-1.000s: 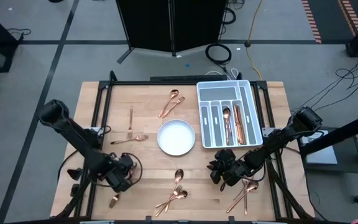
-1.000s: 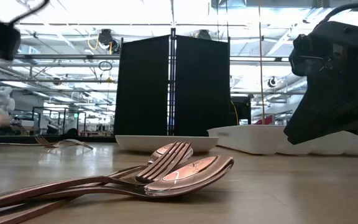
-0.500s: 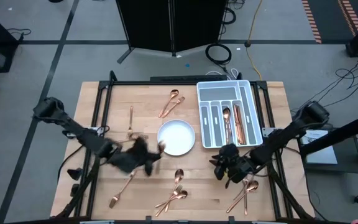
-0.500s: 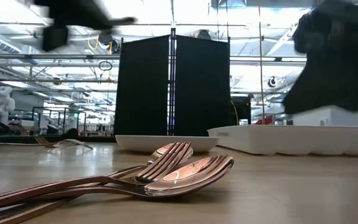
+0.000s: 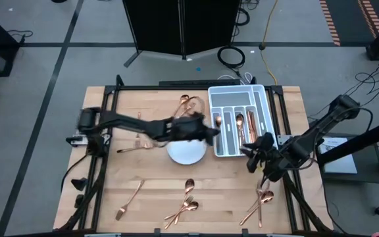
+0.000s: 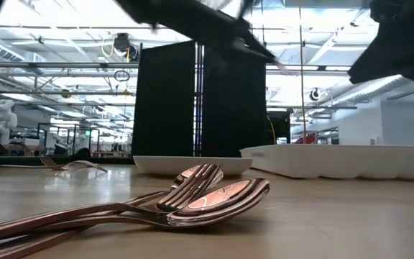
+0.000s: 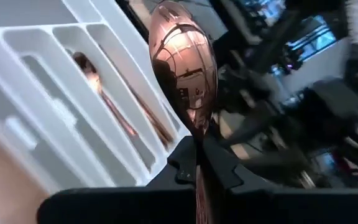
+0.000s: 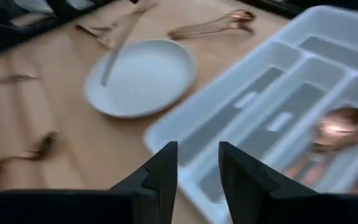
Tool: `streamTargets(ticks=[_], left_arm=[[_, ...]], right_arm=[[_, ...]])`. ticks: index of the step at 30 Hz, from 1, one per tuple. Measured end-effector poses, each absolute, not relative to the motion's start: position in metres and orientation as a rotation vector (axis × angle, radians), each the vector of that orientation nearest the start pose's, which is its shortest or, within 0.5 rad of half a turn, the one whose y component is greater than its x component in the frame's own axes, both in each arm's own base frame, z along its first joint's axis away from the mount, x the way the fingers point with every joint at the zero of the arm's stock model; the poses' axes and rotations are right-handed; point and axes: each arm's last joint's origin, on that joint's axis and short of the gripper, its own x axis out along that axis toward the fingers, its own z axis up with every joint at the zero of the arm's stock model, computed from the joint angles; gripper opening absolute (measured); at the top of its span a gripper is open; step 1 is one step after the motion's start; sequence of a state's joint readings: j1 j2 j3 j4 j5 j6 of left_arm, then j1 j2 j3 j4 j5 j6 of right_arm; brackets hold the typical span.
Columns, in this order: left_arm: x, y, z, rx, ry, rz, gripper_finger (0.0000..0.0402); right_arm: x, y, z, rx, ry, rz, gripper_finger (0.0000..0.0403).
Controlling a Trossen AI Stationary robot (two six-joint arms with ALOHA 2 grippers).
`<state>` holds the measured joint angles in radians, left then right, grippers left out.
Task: Sort silverware
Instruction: Put the spoon in the silverware tray
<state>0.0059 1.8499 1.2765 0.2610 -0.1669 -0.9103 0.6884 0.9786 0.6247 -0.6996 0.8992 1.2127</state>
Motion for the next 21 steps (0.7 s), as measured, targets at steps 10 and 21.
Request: streamTargets(ticks=[10,21], left_arm=[[0.514,0.055,0.224,-0.994,0.311,0.360,0.0001],[0.531,0.075,0.251,-0.713,0.204,0.311,0.0001]], right_arm=[[0.118,0.064,0.225,0.347,0.418,-0.719,0.0107],[0.118,0.065,0.224,0.128,0.517,-0.650,0.0107]])
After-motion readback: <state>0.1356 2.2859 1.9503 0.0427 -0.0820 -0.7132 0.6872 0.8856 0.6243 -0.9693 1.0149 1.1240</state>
